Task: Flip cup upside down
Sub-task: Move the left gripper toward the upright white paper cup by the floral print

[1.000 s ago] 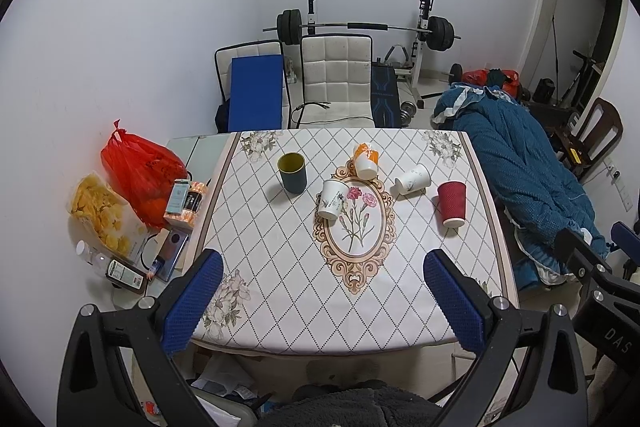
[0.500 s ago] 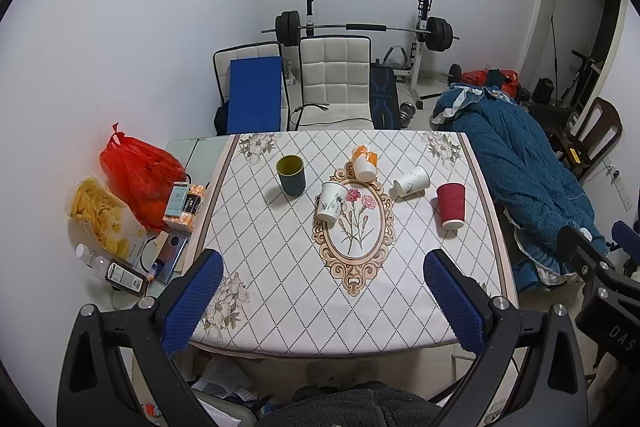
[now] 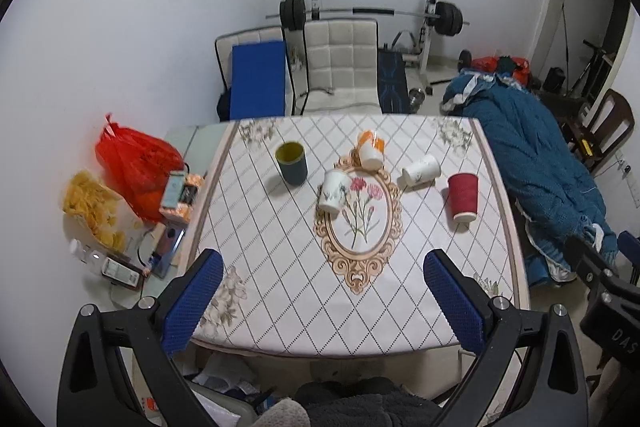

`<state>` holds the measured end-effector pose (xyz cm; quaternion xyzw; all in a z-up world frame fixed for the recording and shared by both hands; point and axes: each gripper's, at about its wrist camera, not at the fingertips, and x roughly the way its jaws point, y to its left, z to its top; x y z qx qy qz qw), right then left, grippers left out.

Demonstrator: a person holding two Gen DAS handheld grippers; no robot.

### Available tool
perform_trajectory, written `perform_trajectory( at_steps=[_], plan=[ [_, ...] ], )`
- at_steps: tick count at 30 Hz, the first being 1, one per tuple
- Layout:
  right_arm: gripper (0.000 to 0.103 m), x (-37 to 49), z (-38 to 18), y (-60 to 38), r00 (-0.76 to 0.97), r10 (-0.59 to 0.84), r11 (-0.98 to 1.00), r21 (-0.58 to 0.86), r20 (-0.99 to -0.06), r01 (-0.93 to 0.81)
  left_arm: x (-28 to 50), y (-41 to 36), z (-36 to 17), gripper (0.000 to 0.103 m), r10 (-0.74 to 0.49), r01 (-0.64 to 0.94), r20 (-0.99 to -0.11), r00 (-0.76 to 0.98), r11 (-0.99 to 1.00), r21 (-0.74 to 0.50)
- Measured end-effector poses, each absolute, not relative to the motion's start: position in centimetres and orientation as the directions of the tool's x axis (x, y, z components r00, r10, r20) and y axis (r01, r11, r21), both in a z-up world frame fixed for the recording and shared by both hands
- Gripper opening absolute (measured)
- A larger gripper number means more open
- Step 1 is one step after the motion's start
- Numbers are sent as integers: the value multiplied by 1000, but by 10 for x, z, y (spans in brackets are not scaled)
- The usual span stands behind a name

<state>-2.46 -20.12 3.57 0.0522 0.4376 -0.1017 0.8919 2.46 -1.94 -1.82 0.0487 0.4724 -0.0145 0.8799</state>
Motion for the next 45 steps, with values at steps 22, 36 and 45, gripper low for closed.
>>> perform_trajectory(
  at_steps=[22, 36, 45],
  plan=[
    [103, 46, -231, -271, 174, -65, 979, -29, -983, 202, 107, -77, -193, 103, 167, 102, -949, 269, 974, 200],
    [103, 98, -317, -319, 4, -55, 937, -50, -998, 345, 213, -122, -276, 103, 216, 262, -958, 187, 929, 261],
    [103, 134, -353, -335, -63, -66, 926, -85, -996, 369, 279, -179, -302, 103, 228, 539, -932, 283, 766, 351]
  ],
)
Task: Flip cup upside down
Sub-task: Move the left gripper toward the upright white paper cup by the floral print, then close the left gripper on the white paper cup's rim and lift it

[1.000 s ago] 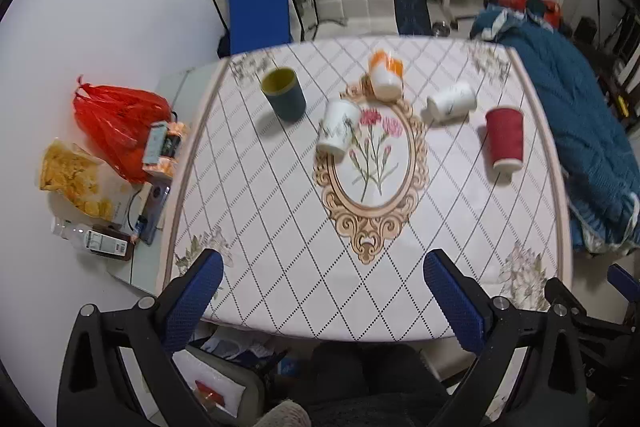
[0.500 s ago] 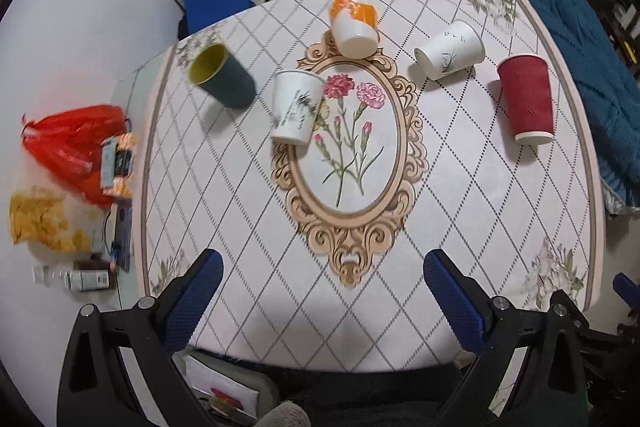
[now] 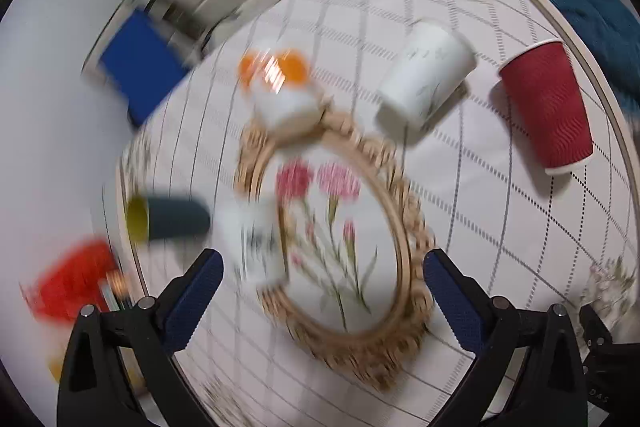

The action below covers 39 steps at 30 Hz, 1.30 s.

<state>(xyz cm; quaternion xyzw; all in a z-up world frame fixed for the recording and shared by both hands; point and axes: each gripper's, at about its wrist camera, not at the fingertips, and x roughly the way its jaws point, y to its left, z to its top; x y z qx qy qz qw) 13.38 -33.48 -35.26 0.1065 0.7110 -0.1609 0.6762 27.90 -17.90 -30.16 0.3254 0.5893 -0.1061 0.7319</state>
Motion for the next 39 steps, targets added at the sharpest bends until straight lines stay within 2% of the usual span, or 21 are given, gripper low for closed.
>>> perform_trajectory(
  at_steps=[4, 11, 16, 29, 31, 33, 39],
  plan=[
    [103, 148, -363, -338, -86, -72, 920, -99, -994, 378, 303, -216, -307, 103, 209, 667, -912, 353, 628, 402],
    [103, 168, -377, -348, -108, -74, 898, -113, -991, 425, 329, -261, -322, 103, 180, 778, -906, 383, 466, 422],
    [103, 177, -385, -359, -124, -64, 882, -114, -990, 457, 342, -284, -343, 103, 189, 825, -917, 351, 400, 398],
    [103, 185, -397, -382, -154, -70, 873, -135, -986, 470, 355, -318, -383, 102, 171, 891, -964, 205, 374, 256],
    [103, 185, -398, -385, -157, -68, 870, -136, -985, 473, 356, -322, -388, 87, 166, 899, -968, 187, 368, 237],
    [103, 186, -399, -387, -158, -66, 870, -135, -985, 474, 356, -323, -394, 64, 175, 902, -969, 177, 365, 231],
    [103, 185, -397, -388, -159, -77, 872, -144, -984, 469, 353, -319, -394, 63, 166, 891, -968, 187, 386, 238]
  ],
)
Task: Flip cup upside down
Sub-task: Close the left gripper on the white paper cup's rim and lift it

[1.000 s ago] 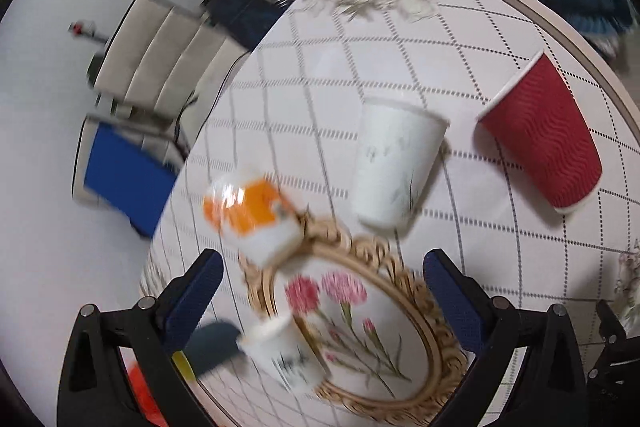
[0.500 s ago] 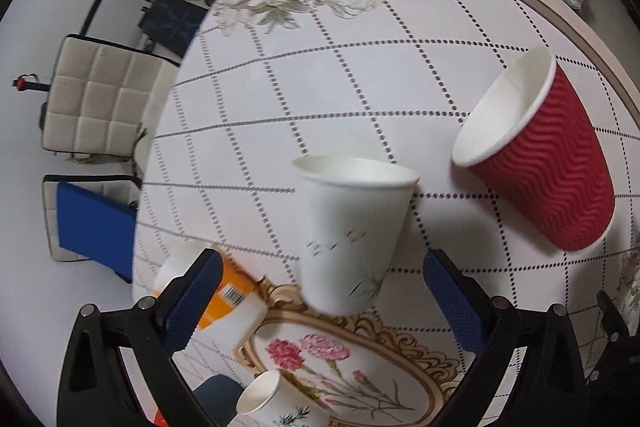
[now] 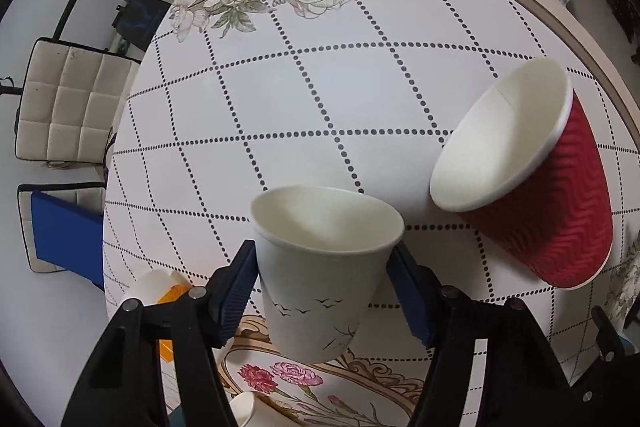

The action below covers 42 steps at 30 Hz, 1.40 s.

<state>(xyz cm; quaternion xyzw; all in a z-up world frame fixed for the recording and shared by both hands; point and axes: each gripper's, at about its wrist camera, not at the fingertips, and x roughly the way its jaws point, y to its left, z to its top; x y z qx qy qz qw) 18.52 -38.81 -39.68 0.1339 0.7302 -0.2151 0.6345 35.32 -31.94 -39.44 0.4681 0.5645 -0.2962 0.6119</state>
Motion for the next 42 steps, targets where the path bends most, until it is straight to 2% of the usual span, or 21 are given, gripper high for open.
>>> perform_trajectory(
  at_steps=[9, 17, 28, 33, 36, 42],
  plan=[
    [103, 179, -388, -383, -145, -73, 874, -133, -987, 468, 362, -283, -378, 62, 172, 808, -972, 158, 544, 227],
    [103, 163, -376, -366, -126, -64, 891, -114, -990, 440, 355, -219, -347, 62, 118, 649, -993, 22, 754, 104],
    [103, 131, -358, -317, -57, -25, 944, -42, -998, 328, 259, -115, -324, 62, 30, 331, -993, -113, 943, -9],
    [103, 118, -363, -286, -55, -9, 968, -23, -998, 251, 218, -69, -340, 62, -87, 93, -974, -208, 990, -108],
    [103, 111, -368, -268, -65, -10, 976, -24, -998, 216, 201, -48, -356, 62, -131, 1, -964, -233, 991, -135],
    [102, 104, -377, -242, -95, -31, 984, -47, -995, 170, 187, -31, -382, 62, -152, -55, -957, -245, 988, -143]
  ],
)
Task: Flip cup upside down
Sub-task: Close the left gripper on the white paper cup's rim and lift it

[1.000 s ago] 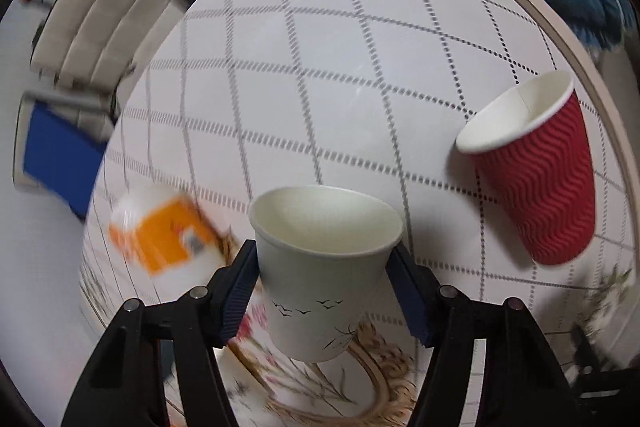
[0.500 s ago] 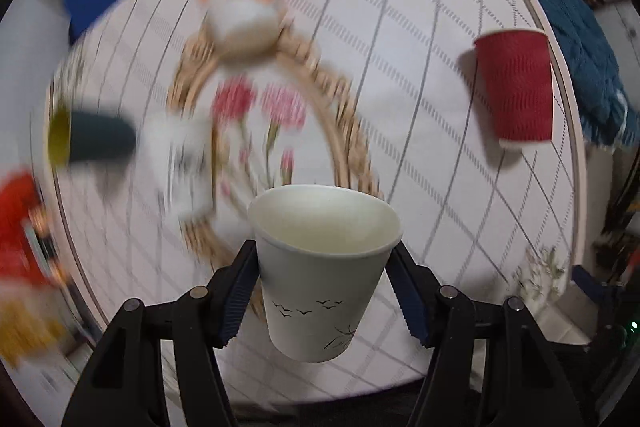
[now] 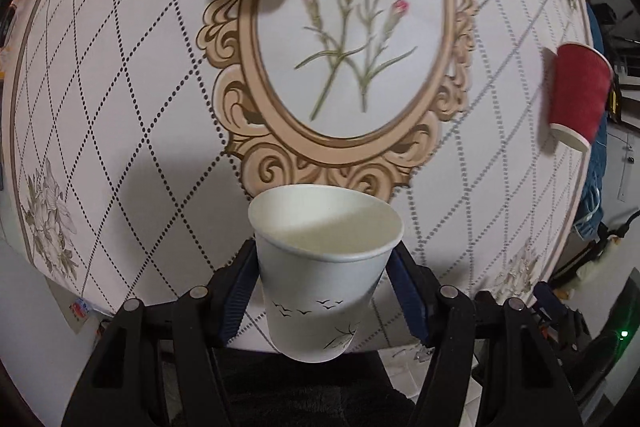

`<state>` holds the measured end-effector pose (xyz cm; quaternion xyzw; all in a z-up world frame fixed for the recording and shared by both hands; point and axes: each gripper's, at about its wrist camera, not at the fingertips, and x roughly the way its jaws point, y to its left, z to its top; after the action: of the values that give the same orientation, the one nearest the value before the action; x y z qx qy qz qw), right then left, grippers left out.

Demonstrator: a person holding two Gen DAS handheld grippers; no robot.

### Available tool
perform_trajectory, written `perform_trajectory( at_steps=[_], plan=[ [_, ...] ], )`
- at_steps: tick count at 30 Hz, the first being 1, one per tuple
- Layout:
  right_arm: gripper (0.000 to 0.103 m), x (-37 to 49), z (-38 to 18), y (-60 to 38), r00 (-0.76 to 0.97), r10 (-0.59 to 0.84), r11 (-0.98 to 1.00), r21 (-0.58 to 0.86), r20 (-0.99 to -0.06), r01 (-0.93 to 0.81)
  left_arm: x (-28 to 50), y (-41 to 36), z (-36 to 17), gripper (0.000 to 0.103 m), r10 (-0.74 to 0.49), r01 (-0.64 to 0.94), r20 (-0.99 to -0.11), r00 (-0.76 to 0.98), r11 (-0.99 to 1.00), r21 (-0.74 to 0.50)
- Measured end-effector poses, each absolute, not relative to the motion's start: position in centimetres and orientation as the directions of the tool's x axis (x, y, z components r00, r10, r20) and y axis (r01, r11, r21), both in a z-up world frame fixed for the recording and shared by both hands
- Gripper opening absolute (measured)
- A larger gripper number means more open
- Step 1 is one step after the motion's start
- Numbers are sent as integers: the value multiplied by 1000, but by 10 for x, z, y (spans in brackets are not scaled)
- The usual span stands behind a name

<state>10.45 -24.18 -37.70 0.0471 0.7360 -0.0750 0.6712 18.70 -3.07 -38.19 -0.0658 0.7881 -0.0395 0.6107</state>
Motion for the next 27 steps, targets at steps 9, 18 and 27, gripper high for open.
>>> perform_trajectory(
  at_steps=[9, 18, 27],
  plan=[
    [102, 111, -391, -226, -132, -76, 978, -100, -988, 182, 188, -41, -407, 64, -96, 44, -970, -222, 993, -108],
    [102, 114, -399, -217, -143, -92, 975, -118, -986, 190, 189, -53, -417, 70, -79, 84, -969, -234, 991, -101],
    [102, 117, -398, -217, -151, -104, 971, -133, -983, 198, 202, -58, -413, 87, -49, 139, -973, -226, 987, -82]
  ],
)
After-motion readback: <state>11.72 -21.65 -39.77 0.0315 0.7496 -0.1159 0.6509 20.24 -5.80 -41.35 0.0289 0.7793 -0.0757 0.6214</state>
